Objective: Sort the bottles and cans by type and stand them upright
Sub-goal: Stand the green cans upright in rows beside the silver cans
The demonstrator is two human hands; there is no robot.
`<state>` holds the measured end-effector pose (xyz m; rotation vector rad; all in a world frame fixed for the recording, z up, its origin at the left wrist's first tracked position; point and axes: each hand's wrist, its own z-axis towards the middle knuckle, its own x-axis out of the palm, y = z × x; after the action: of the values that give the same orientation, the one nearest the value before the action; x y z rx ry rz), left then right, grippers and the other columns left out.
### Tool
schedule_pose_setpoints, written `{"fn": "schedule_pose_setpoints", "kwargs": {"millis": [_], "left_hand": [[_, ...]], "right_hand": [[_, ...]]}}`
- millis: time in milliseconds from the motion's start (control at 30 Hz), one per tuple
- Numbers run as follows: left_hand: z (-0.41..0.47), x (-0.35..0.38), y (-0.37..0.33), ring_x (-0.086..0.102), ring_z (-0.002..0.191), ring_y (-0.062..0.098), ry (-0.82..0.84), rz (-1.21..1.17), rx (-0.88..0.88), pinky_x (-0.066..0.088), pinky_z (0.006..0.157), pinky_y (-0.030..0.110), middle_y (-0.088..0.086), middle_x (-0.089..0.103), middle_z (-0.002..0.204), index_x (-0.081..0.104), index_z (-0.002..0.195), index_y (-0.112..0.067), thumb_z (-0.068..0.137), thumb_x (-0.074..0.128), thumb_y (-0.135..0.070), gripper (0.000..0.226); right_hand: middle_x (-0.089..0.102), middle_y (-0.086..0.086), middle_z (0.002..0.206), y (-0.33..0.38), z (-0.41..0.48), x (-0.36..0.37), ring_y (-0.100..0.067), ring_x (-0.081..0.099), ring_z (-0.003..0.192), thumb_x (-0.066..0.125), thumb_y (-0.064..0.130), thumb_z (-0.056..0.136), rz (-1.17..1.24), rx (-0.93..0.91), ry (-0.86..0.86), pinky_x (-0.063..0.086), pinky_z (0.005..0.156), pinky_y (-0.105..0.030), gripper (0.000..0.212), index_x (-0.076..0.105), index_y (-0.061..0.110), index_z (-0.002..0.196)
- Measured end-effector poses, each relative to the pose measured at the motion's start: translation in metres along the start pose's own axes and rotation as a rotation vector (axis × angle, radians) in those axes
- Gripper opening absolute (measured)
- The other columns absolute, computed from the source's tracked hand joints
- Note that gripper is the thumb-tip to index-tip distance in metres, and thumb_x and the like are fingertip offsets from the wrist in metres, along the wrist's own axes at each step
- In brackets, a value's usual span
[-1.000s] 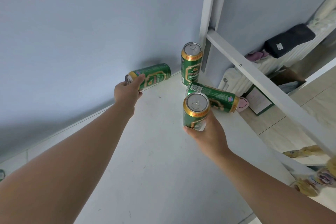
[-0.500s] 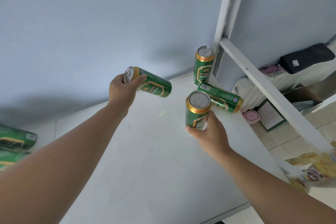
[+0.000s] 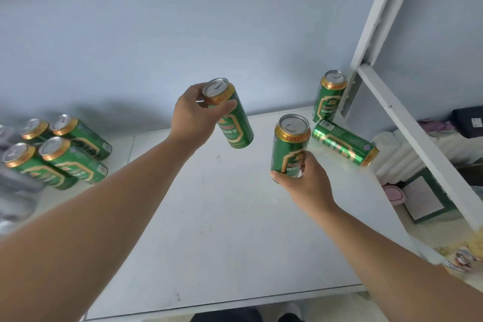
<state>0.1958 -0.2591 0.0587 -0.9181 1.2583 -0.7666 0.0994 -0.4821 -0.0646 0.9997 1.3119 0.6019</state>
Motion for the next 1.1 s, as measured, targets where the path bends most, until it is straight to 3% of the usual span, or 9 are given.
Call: {"fn": "schedule_pose_setpoints", "kwargs": {"millis": [133, 333, 467, 700, 867, 1100], "left_hand": [[-0.017, -0.017, 0.004, 0.067, 0.081, -0.008, 0.003, 0.016, 0.023, 0.046, 0.062, 0.01, -0.018, 0.072, 0.103, 0.07, 0.118, -0.033, 0.075, 0.086, -0.037, 0.046], [-0.032, -0.056, 0.019, 0.069, 0.085, -0.003, 0.046, 0.003, 0.067, 0.048, 0.068, 0.016, -0.018, 0.073, 0.099, 0.072, 0.113, -0.037, 0.074, 0.087, -0.037, 0.042], [-0.04, -0.089, 0.028, 0.068, 0.083, -0.005, 0.073, 0.009, 0.081, 0.047, 0.066, 0.015, -0.02, 0.072, 0.096, 0.072, 0.109, -0.038, 0.073, 0.087, -0.041, 0.04], [-0.06, -0.14, 0.057, 0.067, 0.084, -0.007, 0.15, 0.047, 0.112, 0.052, 0.07, 0.019, -0.023, 0.072, 0.092, 0.069, 0.1, -0.043, 0.071, 0.087, -0.044, 0.035], [-0.075, -0.155, 0.07, 0.067, 0.086, -0.005, 0.132, 0.067, 0.133, 0.054, 0.073, 0.023, -0.021, 0.073, 0.093, 0.069, 0.1, -0.042, 0.07, 0.088, -0.044, 0.035], [-0.09, -0.157, 0.069, 0.066, 0.091, -0.002, 0.031, 0.091, 0.104, 0.056, 0.076, 0.026, -0.019, 0.072, 0.099, 0.069, 0.108, -0.038, 0.066, 0.086, -0.051, 0.047]], "right_hand": [[0.067, 0.014, 0.095, 0.013, -0.014, 0.006, -0.003, 0.062, 0.087, 0.085, 0.041, 0.072, -0.014, -0.014, -0.006, 0.046, 0.069, -0.022, 0.05, 0.058, 0.024, 0.111], [0.065, 0.012, 0.097, 0.046, -0.037, 0.033, -0.002, 0.061, 0.085, 0.085, 0.042, 0.072, -0.048, -0.012, -0.071, 0.042, 0.063, -0.018, 0.05, 0.056, 0.024, 0.108], [0.066, 0.008, 0.096, 0.065, -0.061, 0.068, -0.011, 0.064, 0.086, 0.084, 0.049, 0.068, -0.046, 0.056, -0.15, 0.047, 0.063, -0.026, 0.055, 0.056, 0.022, 0.107], [0.066, 0.007, 0.094, 0.09, -0.104, 0.118, -0.013, 0.065, 0.083, 0.084, 0.052, 0.065, -0.038, 0.084, -0.205, 0.054, 0.066, -0.034, 0.059, 0.054, 0.02, 0.104], [0.066, 0.006, 0.093, 0.101, -0.117, 0.128, -0.012, 0.065, 0.081, 0.085, 0.049, 0.066, -0.043, 0.037, -0.178, 0.046, 0.058, -0.027, 0.057, 0.053, 0.02, 0.103], [0.066, 0.012, 0.095, 0.112, -0.12, 0.115, -0.003, 0.062, 0.085, 0.086, 0.044, 0.069, -0.03, -0.027, -0.109, 0.043, 0.061, -0.02, 0.053, 0.056, 0.023, 0.107]]}}
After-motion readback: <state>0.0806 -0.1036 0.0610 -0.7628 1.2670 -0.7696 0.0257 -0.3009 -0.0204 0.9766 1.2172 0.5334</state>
